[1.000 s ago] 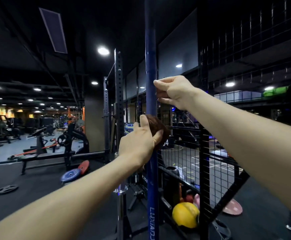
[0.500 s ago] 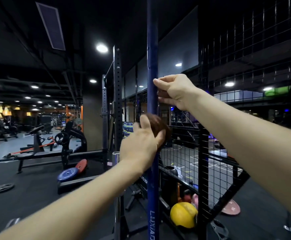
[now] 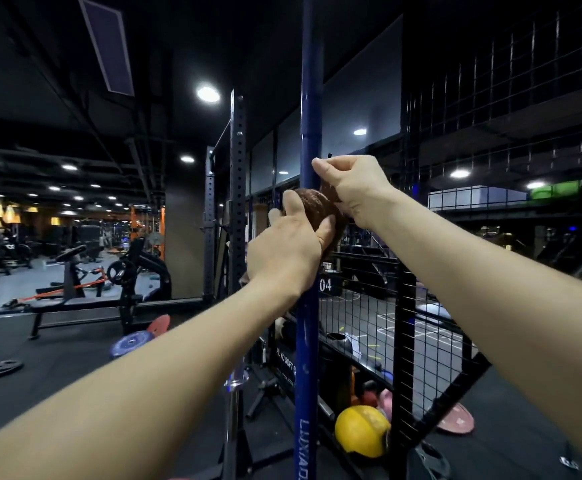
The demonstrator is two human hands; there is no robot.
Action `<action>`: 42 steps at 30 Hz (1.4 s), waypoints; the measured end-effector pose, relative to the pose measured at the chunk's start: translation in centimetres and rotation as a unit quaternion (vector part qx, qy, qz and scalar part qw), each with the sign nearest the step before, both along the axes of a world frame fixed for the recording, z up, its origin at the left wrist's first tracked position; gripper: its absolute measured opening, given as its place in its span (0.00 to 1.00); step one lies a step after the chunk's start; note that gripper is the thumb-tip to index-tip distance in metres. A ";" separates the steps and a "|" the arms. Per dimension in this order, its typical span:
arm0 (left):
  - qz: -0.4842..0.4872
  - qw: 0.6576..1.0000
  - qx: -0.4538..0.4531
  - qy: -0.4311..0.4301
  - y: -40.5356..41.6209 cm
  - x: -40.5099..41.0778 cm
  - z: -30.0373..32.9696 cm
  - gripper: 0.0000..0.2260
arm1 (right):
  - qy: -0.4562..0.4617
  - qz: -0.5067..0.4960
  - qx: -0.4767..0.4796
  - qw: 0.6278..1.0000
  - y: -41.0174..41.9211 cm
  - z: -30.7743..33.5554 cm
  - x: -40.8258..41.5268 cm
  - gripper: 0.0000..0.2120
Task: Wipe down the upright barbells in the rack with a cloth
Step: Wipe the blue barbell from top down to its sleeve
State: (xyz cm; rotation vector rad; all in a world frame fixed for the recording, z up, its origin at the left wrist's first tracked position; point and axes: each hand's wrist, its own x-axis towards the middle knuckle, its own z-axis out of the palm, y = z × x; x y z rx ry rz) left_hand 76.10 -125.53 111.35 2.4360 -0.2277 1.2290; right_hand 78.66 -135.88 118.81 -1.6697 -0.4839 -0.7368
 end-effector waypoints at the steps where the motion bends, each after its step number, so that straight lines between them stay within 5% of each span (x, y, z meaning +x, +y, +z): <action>1: 0.002 1.000 0.007 0.009 -0.2 0.0 -0.9 0.29 | 0.004 0.015 0.019 1.000 0.0 -0.4 0.0 0.07; 8: -0.018 0.994 0.070 0.084 0.5 -1.6 -5.0 0.30 | 0.019 0.021 0.050 0.998 -0.1 -1.9 -1.9 0.07; 15: -0.015 1.000 0.000 -0.007 0.4 -0.5 1.9 0.29 | 0.008 -0.040 -0.019 0.999 0.0 -0.5 -1.0 0.06; 25: -0.033 0.994 0.043 0.097 0.7 -1.4 -7.4 0.33 | 0.050 0.027 0.108 0.993 0.2 -2.5 -2.7 0.08; 33: -0.019 1.000 -0.020 0.005 -0.2 -0.6 -1.7 0.29 | 0.021 -0.050 0.053 0.997 0.6 -2.7 -2.1 0.15; 37: -0.013 1.000 -0.002 -0.010 -0.5 0.3 -4.9 0.29 | 0.014 -0.053 0.086 0.995 0.8 -3.3 -0.7 0.16; 42: -0.026 0.993 0.060 0.096 0.2 -1.1 -12.1 0.32 | 0.038 -0.026 0.112 0.993 0.8 -3.9 -2.3 0.12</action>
